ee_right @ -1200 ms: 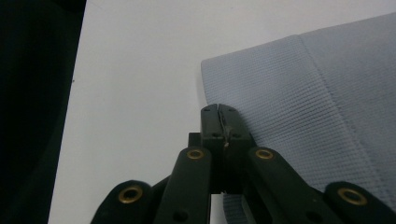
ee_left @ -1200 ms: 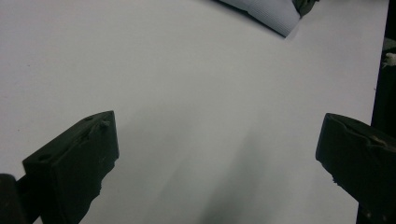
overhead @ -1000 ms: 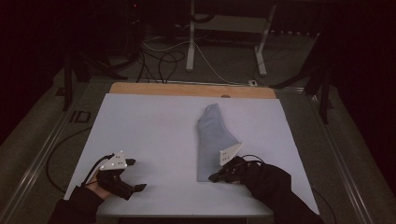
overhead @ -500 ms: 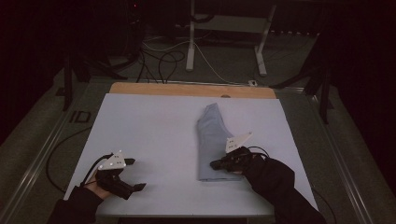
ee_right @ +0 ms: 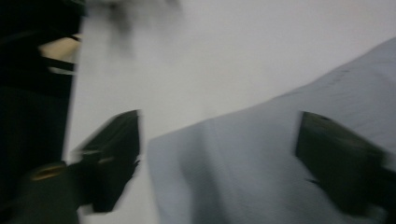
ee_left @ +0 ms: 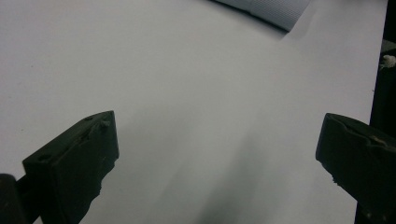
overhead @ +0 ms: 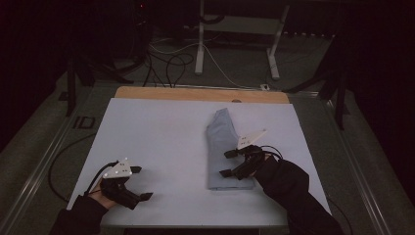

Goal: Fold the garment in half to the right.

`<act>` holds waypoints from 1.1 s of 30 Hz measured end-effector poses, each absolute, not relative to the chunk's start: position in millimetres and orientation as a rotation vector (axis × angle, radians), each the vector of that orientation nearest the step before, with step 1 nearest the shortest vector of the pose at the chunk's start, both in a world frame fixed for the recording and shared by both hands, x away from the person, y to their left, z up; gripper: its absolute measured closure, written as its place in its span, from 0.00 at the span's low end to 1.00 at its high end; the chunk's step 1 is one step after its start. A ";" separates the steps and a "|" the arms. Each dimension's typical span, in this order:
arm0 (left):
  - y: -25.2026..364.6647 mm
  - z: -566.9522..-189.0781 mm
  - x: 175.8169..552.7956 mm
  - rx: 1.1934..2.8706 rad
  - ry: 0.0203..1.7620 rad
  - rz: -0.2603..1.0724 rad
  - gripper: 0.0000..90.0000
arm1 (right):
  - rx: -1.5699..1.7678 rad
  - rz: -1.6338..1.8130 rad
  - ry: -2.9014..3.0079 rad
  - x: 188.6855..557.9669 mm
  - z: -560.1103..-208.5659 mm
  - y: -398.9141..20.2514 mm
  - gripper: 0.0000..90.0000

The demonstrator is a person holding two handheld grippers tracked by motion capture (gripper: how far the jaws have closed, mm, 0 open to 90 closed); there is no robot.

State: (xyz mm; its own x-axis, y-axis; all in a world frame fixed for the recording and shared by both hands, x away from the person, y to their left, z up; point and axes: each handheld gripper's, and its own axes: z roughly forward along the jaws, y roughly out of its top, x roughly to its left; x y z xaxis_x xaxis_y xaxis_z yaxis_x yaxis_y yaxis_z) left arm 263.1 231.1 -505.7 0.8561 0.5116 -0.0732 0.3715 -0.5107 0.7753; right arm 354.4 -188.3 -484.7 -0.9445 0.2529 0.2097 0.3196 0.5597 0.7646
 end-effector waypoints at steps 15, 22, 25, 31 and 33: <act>232.4 -504.3 261.6 2.160 0.631 0.206 0.00 | -0.563 -1.434 -2.807 356.8 -468.3 -191.3 0.10; 232.3 -503.3 261.5 2.161 0.623 0.207 0.00 | -0.594 -1.467 -2.832 353.4 -465.1 -205.7 0.10; 232.3 -503.1 261.5 2.158 0.624 0.209 0.00 | -0.622 -1.487 -2.834 350.4 -466.2 -213.5 0.10; 233.0 -502.9 261.7 2.155 0.620 0.209 0.00 | -0.692 -1.520 -2.829 345.4 -473.0 -231.0 0.10; 233.1 -502.9 262.0 2.154 0.618 0.209 0.00 | -0.714 -1.521 -2.822 343.7 -476.8 -236.4 0.10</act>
State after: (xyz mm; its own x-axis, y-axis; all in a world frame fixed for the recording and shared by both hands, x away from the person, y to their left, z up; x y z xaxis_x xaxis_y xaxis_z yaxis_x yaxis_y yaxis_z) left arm 262.0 233.1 -502.9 0.8630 0.5005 -0.0685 0.3558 -0.5060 0.7857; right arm 343.7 -236.4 -476.8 -0.8957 0.4377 0.0782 0.3059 0.4789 0.8228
